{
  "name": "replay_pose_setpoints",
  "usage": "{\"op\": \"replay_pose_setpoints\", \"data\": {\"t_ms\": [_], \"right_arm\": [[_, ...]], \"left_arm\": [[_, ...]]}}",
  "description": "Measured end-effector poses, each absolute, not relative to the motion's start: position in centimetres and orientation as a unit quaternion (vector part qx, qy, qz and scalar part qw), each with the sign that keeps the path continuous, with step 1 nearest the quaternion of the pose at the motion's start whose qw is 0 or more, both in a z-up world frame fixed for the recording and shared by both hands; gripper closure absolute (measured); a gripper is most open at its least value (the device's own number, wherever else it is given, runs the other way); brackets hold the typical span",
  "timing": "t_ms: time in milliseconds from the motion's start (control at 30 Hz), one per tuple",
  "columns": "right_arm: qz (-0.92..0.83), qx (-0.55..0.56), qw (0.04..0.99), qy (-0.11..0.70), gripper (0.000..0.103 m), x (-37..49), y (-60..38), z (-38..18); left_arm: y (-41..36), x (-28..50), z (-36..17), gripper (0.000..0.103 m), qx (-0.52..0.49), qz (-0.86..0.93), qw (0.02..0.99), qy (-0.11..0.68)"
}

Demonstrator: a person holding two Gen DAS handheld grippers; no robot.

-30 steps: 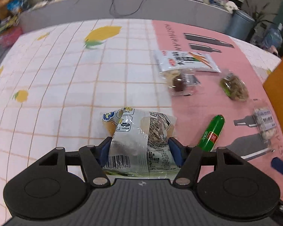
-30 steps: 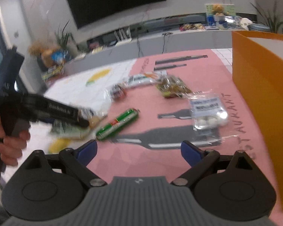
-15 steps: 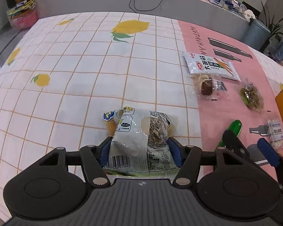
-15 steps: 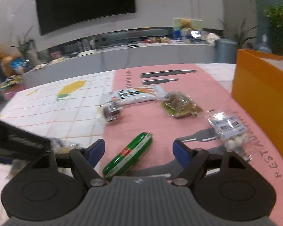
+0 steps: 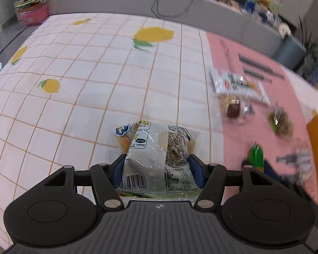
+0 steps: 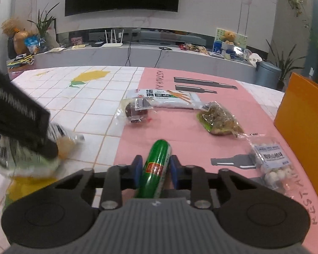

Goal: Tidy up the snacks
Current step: 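Grasp the green sausage stick with the right gripper while the left holds the bread bag, then carry the green sausage into the orange box and open the right gripper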

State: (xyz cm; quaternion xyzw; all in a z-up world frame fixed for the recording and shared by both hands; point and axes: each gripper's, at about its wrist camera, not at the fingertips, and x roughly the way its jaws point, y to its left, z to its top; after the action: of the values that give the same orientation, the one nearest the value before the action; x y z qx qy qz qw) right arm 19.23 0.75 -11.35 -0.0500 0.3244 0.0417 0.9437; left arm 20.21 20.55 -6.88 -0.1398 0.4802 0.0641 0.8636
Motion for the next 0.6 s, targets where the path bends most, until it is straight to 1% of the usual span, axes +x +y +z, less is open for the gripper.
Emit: {"op": "replay_pose_setpoints", "data": {"t_ms": [133, 233, 600], "right_arm": [[0.047, -0.023, 0.946, 0.32, 0.082, 18.2, -0.9, -10.5], [0.053, -0.017, 0.95, 0.306, 0.082, 17.1, -2.3, -9.2], [0.082, -0.014, 0.967, 0.24, 0.082, 13.7, -11.3, -1.3]], "left_arm": [[21.1, 19.4, -5.5, 0.032, -0.171, 0.051, 0.874, 0.452], [20.8, 19.0, -4.7, 0.033, -0.167, 0.049, 0.881, 0.441], [17.5, 18.6, -2.5, 0.033, -0.158, 0.0, 0.901, 0.404]]}}
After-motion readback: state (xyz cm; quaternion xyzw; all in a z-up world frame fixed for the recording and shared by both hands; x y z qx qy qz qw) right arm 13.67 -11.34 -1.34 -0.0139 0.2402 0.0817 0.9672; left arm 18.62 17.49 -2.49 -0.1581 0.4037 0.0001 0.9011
